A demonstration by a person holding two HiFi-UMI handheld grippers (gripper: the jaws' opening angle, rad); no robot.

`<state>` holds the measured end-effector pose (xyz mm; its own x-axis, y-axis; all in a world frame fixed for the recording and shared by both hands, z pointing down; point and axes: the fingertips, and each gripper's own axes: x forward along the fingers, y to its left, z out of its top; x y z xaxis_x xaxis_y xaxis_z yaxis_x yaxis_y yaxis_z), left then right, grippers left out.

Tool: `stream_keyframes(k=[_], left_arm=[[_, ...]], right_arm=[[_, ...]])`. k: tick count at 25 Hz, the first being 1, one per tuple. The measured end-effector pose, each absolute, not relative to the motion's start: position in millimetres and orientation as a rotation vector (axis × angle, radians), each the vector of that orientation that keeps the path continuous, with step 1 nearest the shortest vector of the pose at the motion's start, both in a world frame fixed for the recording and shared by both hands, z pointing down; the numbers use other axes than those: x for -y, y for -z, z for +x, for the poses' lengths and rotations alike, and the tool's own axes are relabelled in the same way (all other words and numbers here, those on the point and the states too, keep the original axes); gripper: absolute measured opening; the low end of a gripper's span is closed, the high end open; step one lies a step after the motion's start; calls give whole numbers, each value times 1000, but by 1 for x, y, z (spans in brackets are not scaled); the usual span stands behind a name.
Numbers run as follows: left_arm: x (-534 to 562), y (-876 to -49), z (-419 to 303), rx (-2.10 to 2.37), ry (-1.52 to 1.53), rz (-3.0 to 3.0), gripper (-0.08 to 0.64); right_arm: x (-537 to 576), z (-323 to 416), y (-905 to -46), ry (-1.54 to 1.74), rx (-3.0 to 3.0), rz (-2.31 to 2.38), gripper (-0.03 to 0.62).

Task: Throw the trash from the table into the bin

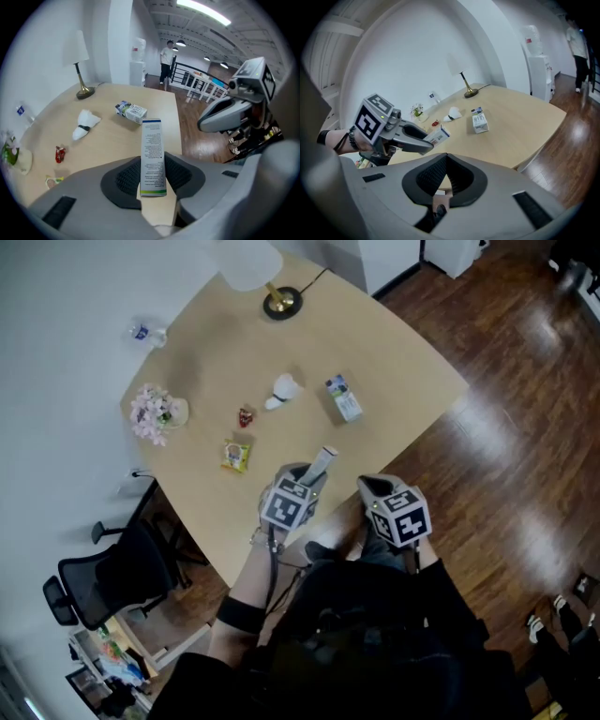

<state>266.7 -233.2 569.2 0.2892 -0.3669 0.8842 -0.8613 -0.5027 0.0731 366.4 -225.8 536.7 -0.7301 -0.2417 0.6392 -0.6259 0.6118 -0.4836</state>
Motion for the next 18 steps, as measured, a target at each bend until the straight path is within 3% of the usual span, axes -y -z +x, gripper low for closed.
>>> stream_keyframes(k=[8,18], left_arm=[[161,-515,243,1264,-948,1921,150],[71,-519,157,1493,-760,1741,150]], right_arm=[[205,321,-517,-871,2375,501,8],[140,231,-510,-680,2380,271,8]])
